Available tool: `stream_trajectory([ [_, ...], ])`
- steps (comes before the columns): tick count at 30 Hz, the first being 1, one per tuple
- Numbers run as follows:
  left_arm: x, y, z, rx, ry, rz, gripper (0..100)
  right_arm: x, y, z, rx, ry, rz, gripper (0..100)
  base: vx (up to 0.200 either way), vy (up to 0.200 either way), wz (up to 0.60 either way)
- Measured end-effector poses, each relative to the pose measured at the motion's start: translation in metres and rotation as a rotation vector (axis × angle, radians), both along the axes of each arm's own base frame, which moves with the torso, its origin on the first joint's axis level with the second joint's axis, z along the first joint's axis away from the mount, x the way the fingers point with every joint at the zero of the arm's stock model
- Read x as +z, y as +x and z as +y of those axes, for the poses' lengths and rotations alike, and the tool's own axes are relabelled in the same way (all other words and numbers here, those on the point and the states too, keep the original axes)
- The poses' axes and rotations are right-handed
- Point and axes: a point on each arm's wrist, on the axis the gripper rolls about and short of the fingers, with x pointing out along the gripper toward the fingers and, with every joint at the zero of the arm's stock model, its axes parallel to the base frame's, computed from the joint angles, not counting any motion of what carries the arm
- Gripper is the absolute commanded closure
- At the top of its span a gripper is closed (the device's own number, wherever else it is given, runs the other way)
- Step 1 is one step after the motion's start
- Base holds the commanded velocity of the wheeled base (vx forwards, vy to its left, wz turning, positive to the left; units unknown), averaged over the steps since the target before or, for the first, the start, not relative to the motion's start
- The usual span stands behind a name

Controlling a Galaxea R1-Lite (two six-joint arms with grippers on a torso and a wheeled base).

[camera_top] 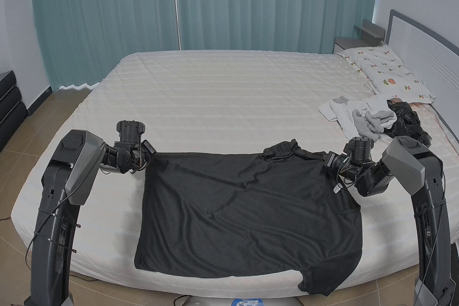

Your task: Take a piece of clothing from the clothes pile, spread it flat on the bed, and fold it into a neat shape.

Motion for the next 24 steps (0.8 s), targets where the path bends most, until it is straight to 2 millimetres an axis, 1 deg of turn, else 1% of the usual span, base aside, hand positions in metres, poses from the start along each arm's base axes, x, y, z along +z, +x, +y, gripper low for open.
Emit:
stream_trajectory([
  [10,0.003,-0.002,0.001,0.002,0.002,0.005,100,0.023,0.019,-0.011,-0.089,-0.019,-0.101,100,0.0,0.0,0.0],
  [13,0.004,-0.003,0.001,0.001,0.002,0.004,100,0.026,0.025,-0.015,-0.132,-0.03,-0.117,100,0.0,0.0,0.0],
  [18,0.007,-0.002,-0.002,-0.005,0.001,-0.007,100,0.023,0.034,-0.02,-0.185,-0.042,-0.148,100,0.0,0.0,0.0],
  [24,0.006,-0.001,-0.003,-0.009,0.003,-0.01,100,0.006,0.036,-0.018,-0.2,-0.054,-0.101,100,0.0,0.0,0.0],
])
